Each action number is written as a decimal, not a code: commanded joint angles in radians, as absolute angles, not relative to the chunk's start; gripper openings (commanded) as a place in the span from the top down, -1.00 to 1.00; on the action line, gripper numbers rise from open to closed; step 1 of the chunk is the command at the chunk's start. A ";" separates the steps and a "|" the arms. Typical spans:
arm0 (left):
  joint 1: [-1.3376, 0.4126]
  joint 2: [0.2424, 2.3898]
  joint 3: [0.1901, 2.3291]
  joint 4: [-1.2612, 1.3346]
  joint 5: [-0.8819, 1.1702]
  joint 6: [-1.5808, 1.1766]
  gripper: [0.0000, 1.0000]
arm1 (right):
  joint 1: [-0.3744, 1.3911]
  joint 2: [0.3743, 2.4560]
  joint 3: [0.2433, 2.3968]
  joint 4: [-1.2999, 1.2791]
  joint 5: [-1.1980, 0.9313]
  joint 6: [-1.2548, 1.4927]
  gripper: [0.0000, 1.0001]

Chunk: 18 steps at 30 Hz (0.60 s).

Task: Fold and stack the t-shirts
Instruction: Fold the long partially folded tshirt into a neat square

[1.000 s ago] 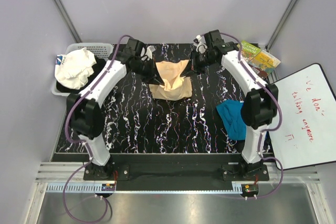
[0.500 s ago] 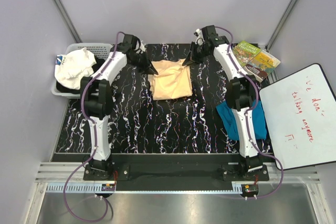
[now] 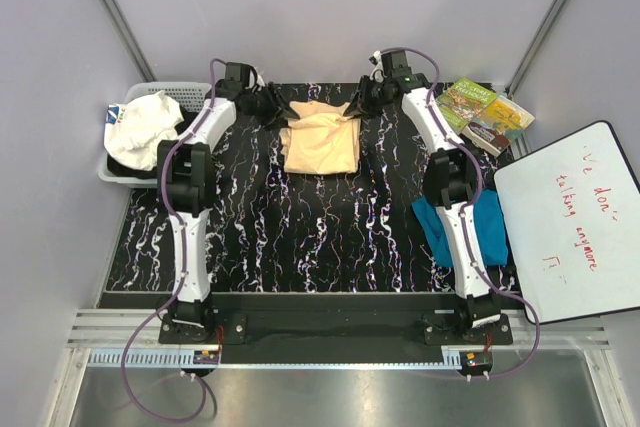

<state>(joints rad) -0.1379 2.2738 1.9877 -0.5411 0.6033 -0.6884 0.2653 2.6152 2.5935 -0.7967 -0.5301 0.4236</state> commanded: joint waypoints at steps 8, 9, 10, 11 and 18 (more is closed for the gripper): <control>-0.098 2.192 1.967 -0.378 0.709 -0.732 -0.98 | 0.232 2.675 2.657 -0.534 -0.350 0.627 -0.30; -0.098 2.162 1.885 -0.365 0.718 -0.732 -0.98 | 0.232 2.666 2.651 -0.532 -0.347 0.630 -0.34; -0.098 2.102 1.844 -0.348 0.718 -0.727 -0.97 | 0.232 2.636 2.643 -0.532 -0.348 0.627 -0.46; -0.100 2.074 1.804 -0.341 0.716 -0.723 -0.98 | 0.230 2.616 2.611 -0.532 -0.348 0.623 -0.51; -0.115 1.971 1.592 -0.383 0.655 -0.605 -0.98 | 0.230 2.383 2.300 -0.534 -0.354 0.574 -0.53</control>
<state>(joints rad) -0.1062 2.0140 1.6482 -0.4011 0.6727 -0.6876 0.2272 2.5752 2.4142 -0.5701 -0.3679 0.5957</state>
